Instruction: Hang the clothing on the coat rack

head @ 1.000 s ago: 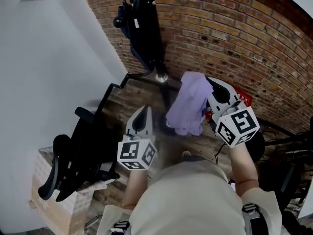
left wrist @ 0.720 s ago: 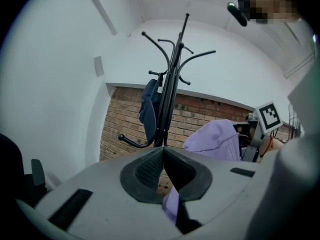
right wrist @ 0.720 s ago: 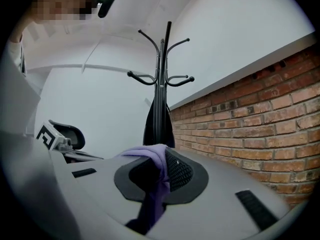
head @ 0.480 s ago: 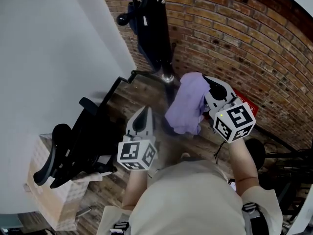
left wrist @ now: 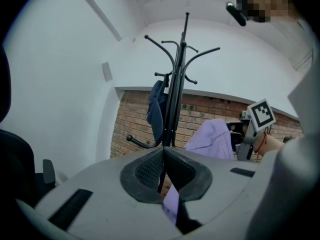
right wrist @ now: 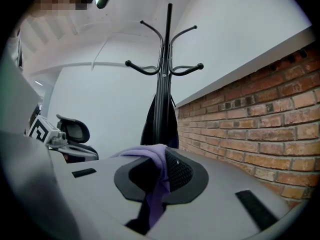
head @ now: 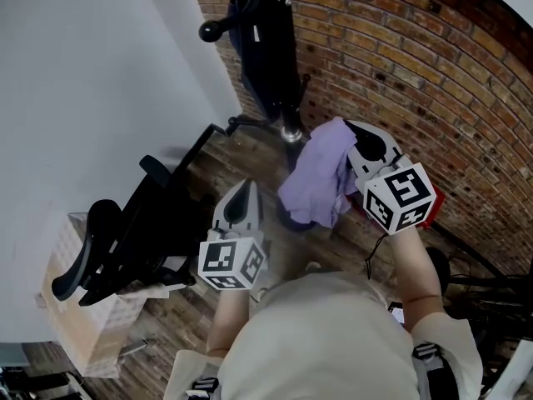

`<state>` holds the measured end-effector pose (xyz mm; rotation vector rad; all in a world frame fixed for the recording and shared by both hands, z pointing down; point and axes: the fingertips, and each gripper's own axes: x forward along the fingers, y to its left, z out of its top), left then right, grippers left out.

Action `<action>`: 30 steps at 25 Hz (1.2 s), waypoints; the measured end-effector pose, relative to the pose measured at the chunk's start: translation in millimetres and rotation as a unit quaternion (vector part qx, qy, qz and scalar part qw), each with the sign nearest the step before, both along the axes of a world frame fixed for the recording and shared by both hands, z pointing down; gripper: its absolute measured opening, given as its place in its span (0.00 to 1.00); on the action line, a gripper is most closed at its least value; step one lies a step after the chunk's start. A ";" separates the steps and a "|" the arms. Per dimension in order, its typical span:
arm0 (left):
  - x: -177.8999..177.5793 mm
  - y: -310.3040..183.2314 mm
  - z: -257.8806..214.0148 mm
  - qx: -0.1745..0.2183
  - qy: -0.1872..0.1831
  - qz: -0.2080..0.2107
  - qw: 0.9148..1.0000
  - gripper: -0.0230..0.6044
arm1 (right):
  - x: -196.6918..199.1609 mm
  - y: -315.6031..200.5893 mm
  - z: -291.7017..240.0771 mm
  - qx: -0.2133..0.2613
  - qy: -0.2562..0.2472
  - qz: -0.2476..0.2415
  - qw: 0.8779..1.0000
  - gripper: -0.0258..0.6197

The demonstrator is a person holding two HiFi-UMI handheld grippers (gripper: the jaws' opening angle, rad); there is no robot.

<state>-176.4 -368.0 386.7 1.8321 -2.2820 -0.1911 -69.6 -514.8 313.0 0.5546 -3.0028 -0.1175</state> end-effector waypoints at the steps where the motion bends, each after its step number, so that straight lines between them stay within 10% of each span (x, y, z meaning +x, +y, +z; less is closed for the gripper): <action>1: -0.7 -0.6 -0.2 0.000 0.000 -0.003 1.000 0.04 | -1.7 -1.7 -0.9 0.001 0.000 -0.003 1.000 0.06; 13: -3.7 -5.4 3.2 -0.002 0.000 -0.023 1.000 0.04 | -28.2 -26.2 -26.4 0.038 0.000 -0.024 0.999 0.06; 30: -7.6 -4.6 11.9 -0.009 0.006 -0.042 0.999 0.04 | -38.5 -48.7 67.5 -0.025 0.090 -0.025 0.995 0.06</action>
